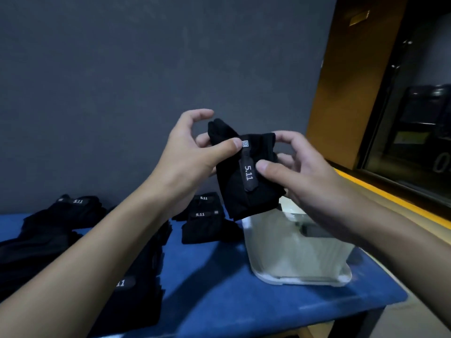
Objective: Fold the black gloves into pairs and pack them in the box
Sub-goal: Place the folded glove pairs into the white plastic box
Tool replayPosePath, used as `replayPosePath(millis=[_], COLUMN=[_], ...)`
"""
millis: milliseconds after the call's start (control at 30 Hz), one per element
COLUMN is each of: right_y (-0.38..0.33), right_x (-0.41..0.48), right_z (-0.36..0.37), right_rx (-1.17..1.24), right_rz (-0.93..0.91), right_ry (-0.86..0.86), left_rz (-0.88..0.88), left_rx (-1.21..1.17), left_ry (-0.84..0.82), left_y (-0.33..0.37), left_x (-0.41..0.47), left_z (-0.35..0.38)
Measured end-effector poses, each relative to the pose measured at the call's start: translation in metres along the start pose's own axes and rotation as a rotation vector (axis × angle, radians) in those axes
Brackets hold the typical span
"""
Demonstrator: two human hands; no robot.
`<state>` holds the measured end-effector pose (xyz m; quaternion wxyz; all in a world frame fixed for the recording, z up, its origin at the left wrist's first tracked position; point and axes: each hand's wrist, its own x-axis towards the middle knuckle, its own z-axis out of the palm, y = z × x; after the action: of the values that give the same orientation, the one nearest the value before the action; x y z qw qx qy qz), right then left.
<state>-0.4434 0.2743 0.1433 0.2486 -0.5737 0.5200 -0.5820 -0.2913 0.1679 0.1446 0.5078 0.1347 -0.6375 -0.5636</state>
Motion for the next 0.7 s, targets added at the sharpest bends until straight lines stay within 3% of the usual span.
replayPosePath(millis=[467, 567, 700], right_y=[0.011, 0.028, 0.059], right_x=[0.045, 0.058, 0.078], right_z=[-0.089, -0.106, -0.121], right_rx=[-0.217, -0.311, -0.511], right_rz=[0.087, 0.174, 0.332], right_ry=[0.053, 0.090, 0.124], left_rz=[-0.081, -0.085, 0.022], left_rx=[0.165, 0.347, 0.793], left_ry=[-0.182, -0.249, -0.345], left_y=[-0.040, -0.065, -0.095], left_x=[0.087, 0.099, 0.106], left_z=[0.064, 0.058, 0.034])
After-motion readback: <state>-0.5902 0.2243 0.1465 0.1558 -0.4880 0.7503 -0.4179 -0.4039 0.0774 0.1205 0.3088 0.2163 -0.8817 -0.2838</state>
